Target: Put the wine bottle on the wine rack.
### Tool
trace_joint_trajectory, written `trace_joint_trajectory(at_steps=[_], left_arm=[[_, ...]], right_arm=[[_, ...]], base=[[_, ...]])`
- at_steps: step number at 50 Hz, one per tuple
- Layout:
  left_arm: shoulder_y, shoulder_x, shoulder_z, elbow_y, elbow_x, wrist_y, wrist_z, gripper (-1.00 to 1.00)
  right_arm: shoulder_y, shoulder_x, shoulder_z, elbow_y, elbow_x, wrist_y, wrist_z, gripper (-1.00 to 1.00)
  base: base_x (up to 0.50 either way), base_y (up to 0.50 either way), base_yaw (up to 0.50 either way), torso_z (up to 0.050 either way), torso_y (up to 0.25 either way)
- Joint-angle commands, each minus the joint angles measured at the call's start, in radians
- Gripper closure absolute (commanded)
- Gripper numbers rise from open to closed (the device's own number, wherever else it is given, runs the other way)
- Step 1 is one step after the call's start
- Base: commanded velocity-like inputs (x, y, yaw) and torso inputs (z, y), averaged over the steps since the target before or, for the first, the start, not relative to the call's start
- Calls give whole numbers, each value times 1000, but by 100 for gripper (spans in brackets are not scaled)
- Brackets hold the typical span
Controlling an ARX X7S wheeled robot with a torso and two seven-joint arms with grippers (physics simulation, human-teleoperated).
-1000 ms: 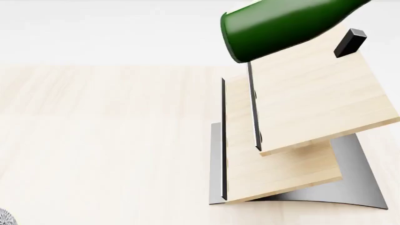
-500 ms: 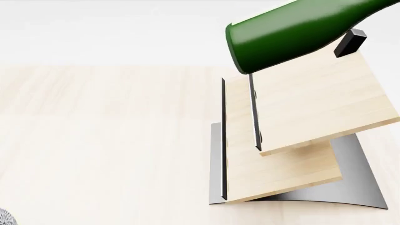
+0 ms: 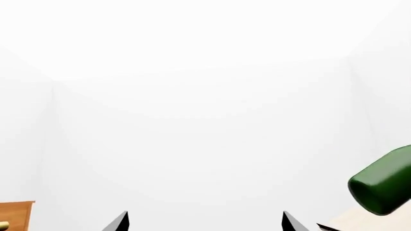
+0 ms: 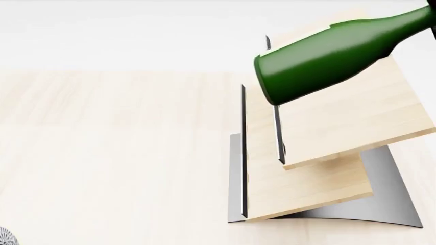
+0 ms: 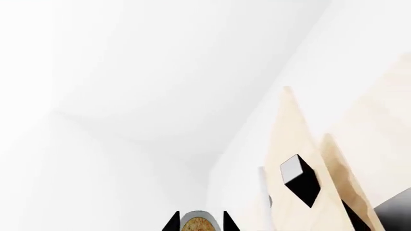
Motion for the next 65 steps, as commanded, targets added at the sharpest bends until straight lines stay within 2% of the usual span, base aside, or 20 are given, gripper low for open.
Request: trace_joint_trajectory(at_steps=[1,65], left_arm=[[-4,0,5,1,4,-6,0,-100],[-12,-11,22,-12,8,-6,-17,-100]], right_arm=[[43,-1,21,46,-12,26,-48,100],[-55,28,41,47,0,17,-96,100]], base=[[0,0,0,10,0],[0,0,0,0,0]])
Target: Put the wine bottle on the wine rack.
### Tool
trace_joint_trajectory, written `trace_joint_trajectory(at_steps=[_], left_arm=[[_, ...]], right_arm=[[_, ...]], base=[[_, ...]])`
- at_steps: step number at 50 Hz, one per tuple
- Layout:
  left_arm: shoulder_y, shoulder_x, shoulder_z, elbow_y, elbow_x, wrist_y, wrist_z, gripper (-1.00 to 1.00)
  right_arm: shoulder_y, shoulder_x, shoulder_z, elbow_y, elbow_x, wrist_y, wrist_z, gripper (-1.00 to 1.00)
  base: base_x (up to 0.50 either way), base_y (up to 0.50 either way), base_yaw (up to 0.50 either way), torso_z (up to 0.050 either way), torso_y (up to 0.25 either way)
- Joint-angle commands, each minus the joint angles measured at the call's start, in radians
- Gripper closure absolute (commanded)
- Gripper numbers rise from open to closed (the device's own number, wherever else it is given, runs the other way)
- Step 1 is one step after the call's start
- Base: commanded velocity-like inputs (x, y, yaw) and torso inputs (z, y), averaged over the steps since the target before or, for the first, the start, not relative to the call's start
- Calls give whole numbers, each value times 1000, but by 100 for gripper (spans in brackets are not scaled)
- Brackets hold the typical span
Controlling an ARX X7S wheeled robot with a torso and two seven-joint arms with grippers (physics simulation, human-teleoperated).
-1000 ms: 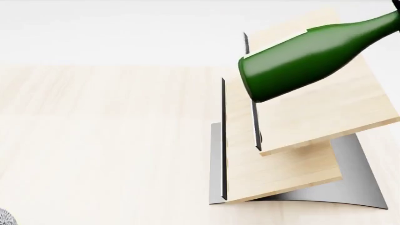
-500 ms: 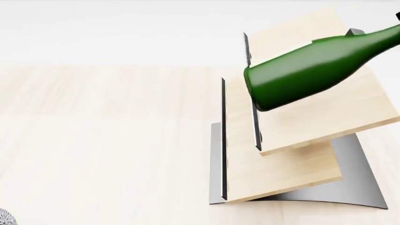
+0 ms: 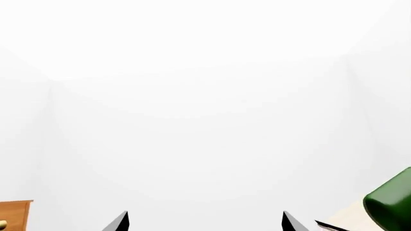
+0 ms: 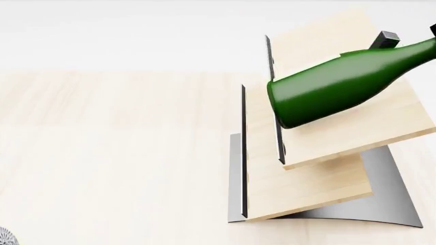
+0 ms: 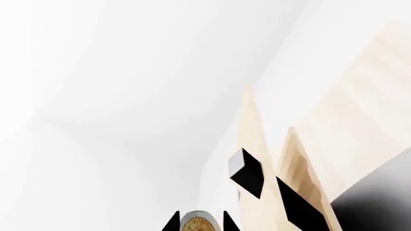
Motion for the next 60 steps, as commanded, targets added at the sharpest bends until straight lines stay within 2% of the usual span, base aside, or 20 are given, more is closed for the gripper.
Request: trace_joint_trajectory(at_steps=[1,60], left_arm=[[-1,-2,3,-3,1,1,-3,-100],[-10,-12,16,-7,1,-4,-16,-100]], right_arm=[[-3,0,57,-14,22,-6,-29,100],[-42,-16,34,29,-23,-10,-121,100]], base=[[0,0,0,0,0],[0,0,0,0,0]])
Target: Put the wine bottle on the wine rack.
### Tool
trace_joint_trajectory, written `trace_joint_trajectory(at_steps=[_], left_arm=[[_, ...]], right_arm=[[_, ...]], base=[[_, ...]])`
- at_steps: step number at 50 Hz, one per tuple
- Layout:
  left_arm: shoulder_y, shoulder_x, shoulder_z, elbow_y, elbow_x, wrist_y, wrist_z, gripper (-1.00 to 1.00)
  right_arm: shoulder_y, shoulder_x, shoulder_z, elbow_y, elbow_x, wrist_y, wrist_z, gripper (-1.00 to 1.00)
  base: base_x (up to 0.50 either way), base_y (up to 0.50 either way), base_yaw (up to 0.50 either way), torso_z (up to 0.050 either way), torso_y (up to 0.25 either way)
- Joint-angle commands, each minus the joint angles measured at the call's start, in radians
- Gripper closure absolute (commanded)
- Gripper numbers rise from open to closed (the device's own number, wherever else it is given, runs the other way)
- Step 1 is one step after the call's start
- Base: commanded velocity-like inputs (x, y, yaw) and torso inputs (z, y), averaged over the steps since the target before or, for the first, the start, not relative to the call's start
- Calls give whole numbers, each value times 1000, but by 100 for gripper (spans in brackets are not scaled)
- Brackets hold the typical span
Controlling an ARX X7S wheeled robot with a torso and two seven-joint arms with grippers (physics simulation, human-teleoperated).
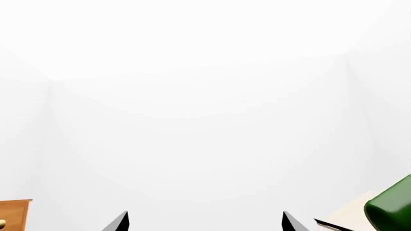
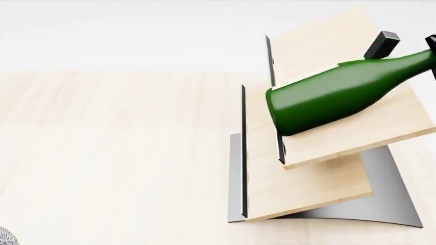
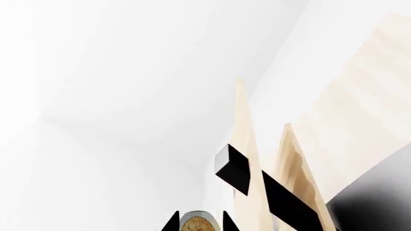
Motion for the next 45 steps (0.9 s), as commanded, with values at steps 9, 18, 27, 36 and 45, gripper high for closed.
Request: trace_joint_trajectory(at_steps=[9,18,27,36,45], left_arm=[[-4,-3,4,-3,-1,0,-4,-100],[-3,-4,6,-3,1,0,-7,-100],[-4,-6,8,-2,2,-2,-8,-100],[-5,-7,10,1,3,-4,-9,-100],[-5,-9,10,2,2,-5,-11,-100]], right_arm=[[-5,-7,30,5,4,-3,-41,100],[-10,-10,27,8,-2,-7,-48,100],[-16,-7,31,-2,1,-8,-45,-100],[-16,-5,31,-3,-1,-8,-46,-100],[-12,-4,29,6,-6,-7,-52,-100]], base=[[0,0,1,0,0],[0,0,1,0,1],[0,0,0,0,0],[0,0,0,0,0],[0,0,0,0,0]])
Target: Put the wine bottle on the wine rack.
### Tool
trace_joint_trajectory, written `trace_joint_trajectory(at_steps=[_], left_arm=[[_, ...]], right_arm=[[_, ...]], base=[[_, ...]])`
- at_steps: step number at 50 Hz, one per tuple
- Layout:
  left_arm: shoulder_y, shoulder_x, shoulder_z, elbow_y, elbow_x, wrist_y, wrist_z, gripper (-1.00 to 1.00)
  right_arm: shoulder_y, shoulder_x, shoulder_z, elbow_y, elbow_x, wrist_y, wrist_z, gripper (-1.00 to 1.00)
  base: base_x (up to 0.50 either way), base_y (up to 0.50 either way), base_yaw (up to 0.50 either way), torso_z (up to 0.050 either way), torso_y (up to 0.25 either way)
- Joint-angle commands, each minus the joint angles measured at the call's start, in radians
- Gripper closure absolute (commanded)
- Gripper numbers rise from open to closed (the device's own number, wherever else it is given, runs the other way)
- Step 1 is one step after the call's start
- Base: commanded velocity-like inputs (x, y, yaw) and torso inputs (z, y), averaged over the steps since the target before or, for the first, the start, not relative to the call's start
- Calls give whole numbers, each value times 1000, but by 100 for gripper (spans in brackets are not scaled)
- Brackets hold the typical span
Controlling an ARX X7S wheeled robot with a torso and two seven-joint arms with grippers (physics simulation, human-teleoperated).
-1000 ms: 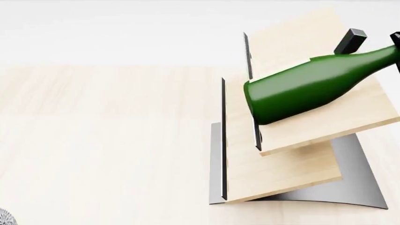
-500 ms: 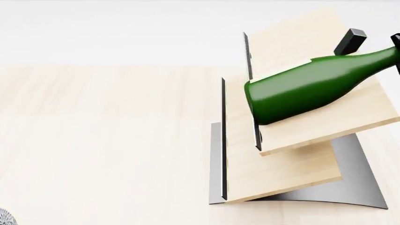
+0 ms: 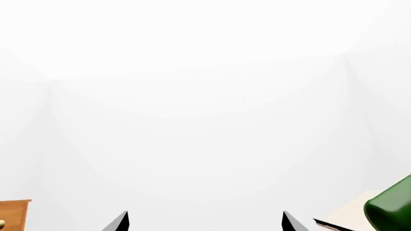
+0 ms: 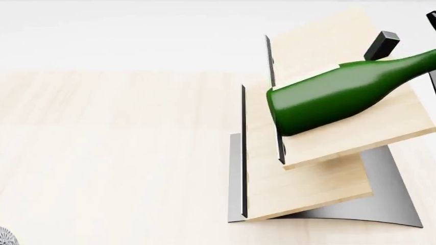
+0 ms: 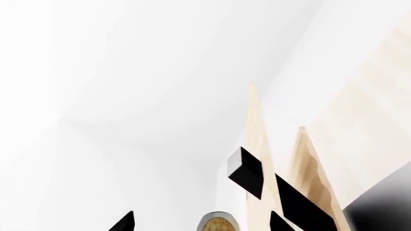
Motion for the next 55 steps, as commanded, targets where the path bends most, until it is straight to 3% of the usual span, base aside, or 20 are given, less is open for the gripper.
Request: trace_joint_trajectory(at_steps=[1,46,51,55], left_arm=[[-1,-2,1,0,0,-1,-3,-100],[-6,-7,13,11,7,-15,-7,-100],[-7,-6,16,12,11,-19,-7,-100],[-6,-7,16,12,9,-19,-8,-100]], right_arm=[[-2,4,5,-5,2,0,-1,-100],[-268,208,192,-273,180,-100,110,-100],[-374,248,261,-399,213,-174,110,-100],[-488,289,304,-575,82,-398,192,-100]], base=[[0,0,0,0,0],[0,0,0,0,0],[0,0,0,0,0],[0,0,0,0,0]])
